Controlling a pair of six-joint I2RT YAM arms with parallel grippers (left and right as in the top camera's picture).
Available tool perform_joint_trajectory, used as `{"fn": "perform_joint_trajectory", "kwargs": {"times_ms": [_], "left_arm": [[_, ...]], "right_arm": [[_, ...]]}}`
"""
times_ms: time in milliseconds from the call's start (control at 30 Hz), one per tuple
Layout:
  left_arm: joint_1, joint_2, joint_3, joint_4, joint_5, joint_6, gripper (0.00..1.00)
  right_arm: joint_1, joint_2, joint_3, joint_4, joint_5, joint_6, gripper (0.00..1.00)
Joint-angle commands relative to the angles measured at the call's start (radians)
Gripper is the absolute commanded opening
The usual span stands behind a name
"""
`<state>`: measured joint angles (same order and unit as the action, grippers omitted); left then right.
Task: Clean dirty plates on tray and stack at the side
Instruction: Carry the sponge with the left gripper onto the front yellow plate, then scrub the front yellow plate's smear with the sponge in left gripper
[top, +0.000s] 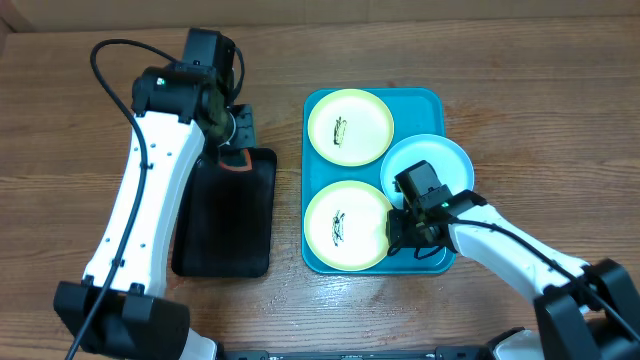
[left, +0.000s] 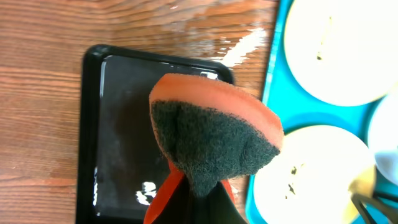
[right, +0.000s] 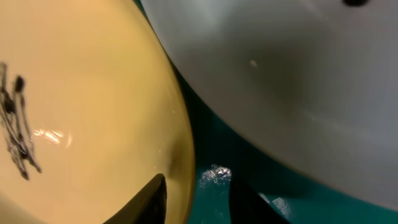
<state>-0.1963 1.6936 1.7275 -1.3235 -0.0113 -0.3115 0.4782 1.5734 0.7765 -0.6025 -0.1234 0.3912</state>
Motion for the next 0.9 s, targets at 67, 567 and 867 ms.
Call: {"fn": "perform_joint_trajectory", "kwargs": {"times_ms": [67,567,867], "left_arm": [[-0.084,-0.010,0.008,0.003,0.039,-0.022,0.04],[-0.367,0.097,-0.333,0.375,0.207,-0.304,0.04],[-0.458,0.289,-0.362,0.479,0.161,-0.375,0.04]], "right_arm": [[-0.003,0.060,-0.011,0.053,0.045,0.006,0.14],[-0.048,0.065,-0.010,0.021,0.103,0.085,0.04],[-0.048,0.065,-0.011,0.021,0.103,0.085,0.04]]}}
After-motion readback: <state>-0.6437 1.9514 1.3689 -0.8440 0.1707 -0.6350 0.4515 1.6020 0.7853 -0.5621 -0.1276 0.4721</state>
